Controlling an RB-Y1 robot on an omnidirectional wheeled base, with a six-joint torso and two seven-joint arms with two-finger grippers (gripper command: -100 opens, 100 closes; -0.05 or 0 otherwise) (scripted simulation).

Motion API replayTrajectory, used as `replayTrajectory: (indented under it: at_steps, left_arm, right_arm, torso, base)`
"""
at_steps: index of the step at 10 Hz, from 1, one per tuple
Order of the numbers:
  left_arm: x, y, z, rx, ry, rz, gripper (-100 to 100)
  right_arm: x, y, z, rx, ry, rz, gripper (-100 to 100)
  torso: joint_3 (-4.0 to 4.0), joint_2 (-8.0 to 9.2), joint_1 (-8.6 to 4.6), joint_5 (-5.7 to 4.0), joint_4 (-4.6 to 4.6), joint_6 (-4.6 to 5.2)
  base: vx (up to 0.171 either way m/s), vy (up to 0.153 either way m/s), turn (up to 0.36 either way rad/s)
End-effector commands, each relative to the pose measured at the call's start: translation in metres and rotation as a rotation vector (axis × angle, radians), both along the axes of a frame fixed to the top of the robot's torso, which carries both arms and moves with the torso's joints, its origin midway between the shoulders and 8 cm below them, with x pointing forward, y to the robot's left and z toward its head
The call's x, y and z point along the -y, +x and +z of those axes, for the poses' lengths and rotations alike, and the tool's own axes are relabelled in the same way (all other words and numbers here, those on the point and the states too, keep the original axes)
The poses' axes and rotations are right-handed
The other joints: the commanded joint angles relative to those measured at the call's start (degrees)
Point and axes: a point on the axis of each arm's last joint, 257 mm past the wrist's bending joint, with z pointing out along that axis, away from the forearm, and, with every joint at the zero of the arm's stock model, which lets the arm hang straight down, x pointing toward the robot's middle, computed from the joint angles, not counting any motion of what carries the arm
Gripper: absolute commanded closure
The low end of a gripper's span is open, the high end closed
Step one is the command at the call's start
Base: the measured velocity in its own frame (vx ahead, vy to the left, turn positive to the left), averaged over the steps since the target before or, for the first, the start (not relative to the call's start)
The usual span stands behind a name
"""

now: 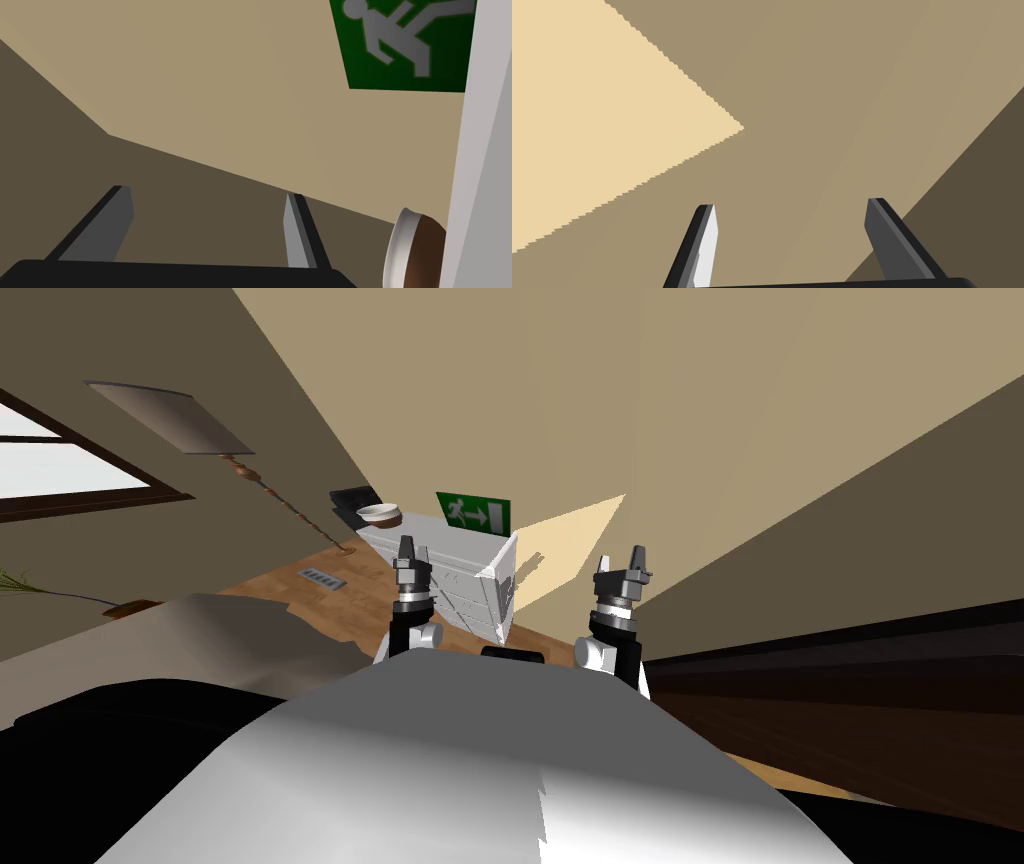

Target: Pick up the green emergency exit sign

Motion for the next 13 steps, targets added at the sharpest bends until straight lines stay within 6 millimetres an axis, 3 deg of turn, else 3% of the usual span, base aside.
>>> replayTrajectory:
  at_steps: [1,6,10,11,12,13]
  left_arm:
    - [0.007,0.001,-0.003,-0.004,0.011,-0.031,-100]
    - [0.038,0.005,-0.028,-0.038,0.018,-0.191,-100]
    - [0.068,0.001,-0.068,-0.105,-0.034,-0.371,-100]
    - [0.068,0.0,-0.069,-0.111,-0.019,-0.378,-100]
    - [0.078,-0.003,-0.086,-0.145,-0.056,-0.443,-100]
    - [0.078,-0.004,-0.087,-0.151,-0.042,-0.45,-100]
  right_arm:
    - [0.0,0.0,0.0,0.0,0.0,0.0,0]
    - [0.0,0.0,0.0,0.0,0.0,0.0,0]
    - [0.0,0.0,0.0,0.0,0.0,0.0,0]
    - [0.0,0.0,0.0,0.0,0.0,0.0,0]
    - [0.0,0.0,0.0,0.0,0.0,0.0,0]
    - [0.0,0.0,0.0,0.0,0.0,0.0,0]
  torso:
    - [0.0,0.0,0.0,0.0,0.0,0.0]
    - [0.18,0.31,-0.19,-0.04,0.07,0.0]
    - [0.11,0.18,-0.08,-0.02,0.05,0.0]
    - [0.09,0.14,-0.06,-0.01,0.03,0.0]
    - [0.06,0.09,-0.04,-0.01,0.03,0.0]
    - [0.04,0.07,-0.05,-0.01,0.02,0.0]
  base:
    - [-0.025,-0.025,0.001]
    - [-0.069,-0.047,0.016]
    - [-0.047,-0.021,-0.003]
    - [-0.02,-0.012,-0.006]
    - [-0.014,-0.016,-0.024]
    - [-0.014,-0.016,-0.011]
